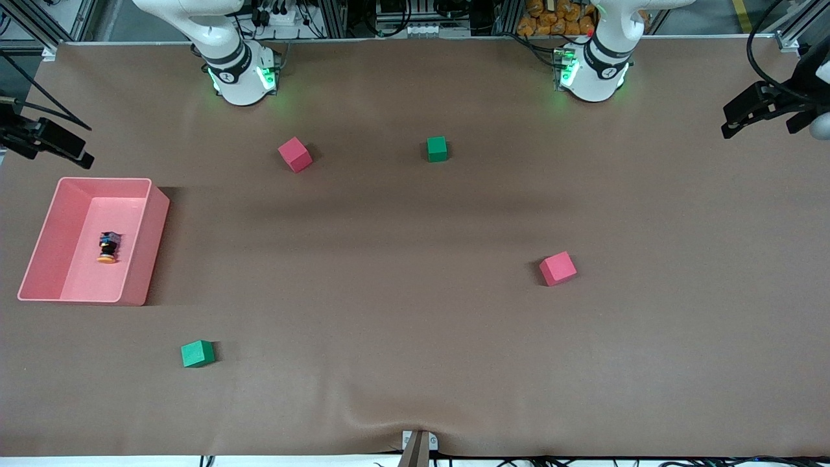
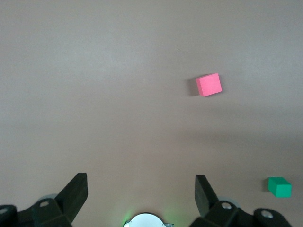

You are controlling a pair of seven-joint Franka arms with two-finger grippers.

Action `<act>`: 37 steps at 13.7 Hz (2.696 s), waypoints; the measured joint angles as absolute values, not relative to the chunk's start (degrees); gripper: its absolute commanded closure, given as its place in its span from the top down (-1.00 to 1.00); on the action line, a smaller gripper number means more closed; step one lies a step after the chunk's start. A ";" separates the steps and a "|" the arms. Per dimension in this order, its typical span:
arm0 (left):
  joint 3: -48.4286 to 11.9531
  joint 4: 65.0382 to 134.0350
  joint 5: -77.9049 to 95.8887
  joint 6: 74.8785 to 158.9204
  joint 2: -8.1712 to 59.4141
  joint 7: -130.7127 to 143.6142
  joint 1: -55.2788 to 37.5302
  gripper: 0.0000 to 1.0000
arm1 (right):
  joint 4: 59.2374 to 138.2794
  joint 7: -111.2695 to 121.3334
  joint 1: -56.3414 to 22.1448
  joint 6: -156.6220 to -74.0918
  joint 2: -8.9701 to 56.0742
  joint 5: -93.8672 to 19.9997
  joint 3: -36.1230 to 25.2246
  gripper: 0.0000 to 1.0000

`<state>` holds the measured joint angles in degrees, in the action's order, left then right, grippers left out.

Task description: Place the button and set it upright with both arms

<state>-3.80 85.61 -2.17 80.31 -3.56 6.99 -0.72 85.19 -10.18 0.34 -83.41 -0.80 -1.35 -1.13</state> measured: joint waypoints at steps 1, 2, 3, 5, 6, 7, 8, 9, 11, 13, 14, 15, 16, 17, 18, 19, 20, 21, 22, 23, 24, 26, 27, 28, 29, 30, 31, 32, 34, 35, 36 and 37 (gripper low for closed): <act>-3.83 85.62 -2.16 80.31 -3.50 6.99 -0.72 1.00 | 85.21 -9.67 0.37 -83.30 -0.62 -1.22 -1.23 1.00; -3.83 85.65 -2.16 80.23 -3.44 6.99 -0.72 1.00 | 85.22 -9.23 0.55 -83.18 -0.14 -0.92 -1.38 1.00; -3.84 85.67 -2.16 79.80 -3.42 6.99 -0.72 1.00 | 85.27 -8.49 1.20 -82.90 0.58 -0.60 -1.59 1.00; -4.25 85.67 -2.14 79.00 -3.41 6.99 -0.72 1.00 | 86.00 -4.86 4.70 -82.34 2.39 -0.30 -1.96 1.00; -4.53 85.67 -2.14 78.90 -3.41 6.99 -0.73 1.00 | 86.73 -2.44 7.22 -82.36 3.45 -0.23 -2.12 1.00; -4.70 85.67 -2.14 78.88 -3.41 6.99 -0.75 1.00 | 87.34 -0.10 10.06 -82.63 5.09 -0.20 -2.26 1.00; -4.74 85.66 -2.14 78.87 -3.41 6.99 -0.75 1.00 | 87.77 2.02 12.39 -83.62 7.02 -0.01 -2.38 1.00; -4.75 85.65 -2.14 78.87 -3.41 6.99 -0.74 1.00 | 88.12 5.11 14.35 -85.42 9.32 0.38 -2.47 1.00; -4.78 85.64 -2.13 78.87 -3.41 6.99 -0.75 1.00 | 88.58 12.06 17.37 -90.93 15.18 0.95 -2.57 1.00; -4.83 85.63 -1.83 78.87 -3.41 6.99 -0.76 1.00 | 89.18 18.58 19.88 -97.68 21.33 1.15 -2.61 1.00; -4.84 85.61 -1.39 78.87 -3.41 6.99 -0.76 1.00 | 89.85 22.26 21.20 -101.22 24.00 1.15 -2.64 1.00; -4.85 85.61 -1.17 78.87 -3.41 6.99 -0.75 1.00 | 90.88 24.75 22.49 -104.95 26.22 1.15 -2.65 1.00; -4.84 85.62 -1.11 78.87 -3.41 6.99 -0.73 1.00 | 92.31 26.29 23.52 -108.60 27.98 1.15 -2.65 1.00; -4.83 85.64 -1.10 78.87 -3.41 6.99 -0.70 1.00 | 93.80 26.99 24.15 -111.67 29.35 1.15 -2.63 1.00; -4.83 85.64 -1.06 78.87 -3.40 6.99 -0.70 1.00 | 95.01 27.23 24.47 -113.95 30.54 1.15 -2.62 1.00; -4.83 85.64 -1.04 78.87 -3.38 6.99 -0.70 1.00 | 95.91 27.24 24.62 -115.23 31.59 1.14 -2.62 1.00; -4.84 85.66 -1.03 78.87 -3.32 6.99 -0.72 1.00 | 96.65 27.24 24.66 -116.03 32.37 1.12 -2.61 1.00; -4.85 85.68 -1.03 78.87 -3.20 6.99 -0.73 1.00 | 97.54 27.24 24.66 -117.25 32.85 1.12 -2.58 1.00; -4.88 85.68 -1.02 78.87 -3.05 6.99 -0.74 1.00 | 98.29 27.24 24.66 -118.89 33.18 1.12 -2.54 1.00; -4.91 85.69 -1.01 78.87 -2.92 6.99 -0.74 1.00 | 98.94 27.24 24.68 -120.45 33.66 1.12 -2.54 1.00; -4.95 85.68 -1.01 78.87 -2.87 6.99 -0.74 1.00 | 99.38 27.24 24.85 -121.87 34.38 1.12 -2.57 1.00; -4.97 85.64 -1.00 78.87 -2.89 6.99 -0.72 1.00 | 99.73 27.24 25.83 -123.89 36.26 1.12 -2.57 0.41; -4.97 85.64 -1.00 78.99 -2.88 6.99 -0.67 1.00 | 99.73 27.24 26.27 -124.34 37.03 1.12 -2.57 0.10; -4.96 85.63 -1.00 79.57 -2.88 6.99 -0.65 1.00 | 99.73 27.24 26.52 -124.75 37.47 1.12 -2.57 -0.39; -4.96 85.62 -1.00 80.46 -2.88 6.99 -0.65 1.00 | 99.73 27.24 26.59 -125.26 37.77 1.11 -2.56 -0.89; -4.96 85.63 -1.00 80.97 -2.87 6.99 -0.65 1.00 | 99.73 27.23 26.59 -125.47 37.92 1.11 -2.51 -1.00; -4.96 85.62 -1.00 81.14 -2.87 6.99 -0.64 1.00 | 99.72 27.23 26.59 -125.47 37.93 1.10 -2.43 -1.00; -4.96 85.62 -1.00 81.24 -2.87 6.99 -0.63 1.00 | 99.71 27.23 26.58 -125.47 37.93 1.10 -2.37 -1.00; -4.96 85.62 -1.00 81.49 -2.87 6.99 -0.62 1.00 | 99.62 27.22 26.59 -125.41 37.93 1.10 -2.27 -1.00; -4.96 85.62 -0.92 81.66 -2.87 6.99 -0.62 1.00 | 99.33 27.22 26.58 -124.87 37.91 1.10 -2.08 -1.00; -4.96 85.62 -0.68 81.79 -2.87 6.99 -0.62 1.00 | 98.34 27.22 26.54 -123.15 37.86 1.11 -1.87 -1.00; -4.96 85.63 -0.46 81.83 -2.87 6.99 -0.61 1.00 | 96.25 27.22 26.43 -119.82 37.77 1.11 -1.66 -1.00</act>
<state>-4.96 85.63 -0.46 81.83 -2.87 6.99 -0.61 96.25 27.22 26.43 -119.82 37.77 1.11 -1.66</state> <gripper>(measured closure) 0.000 0.678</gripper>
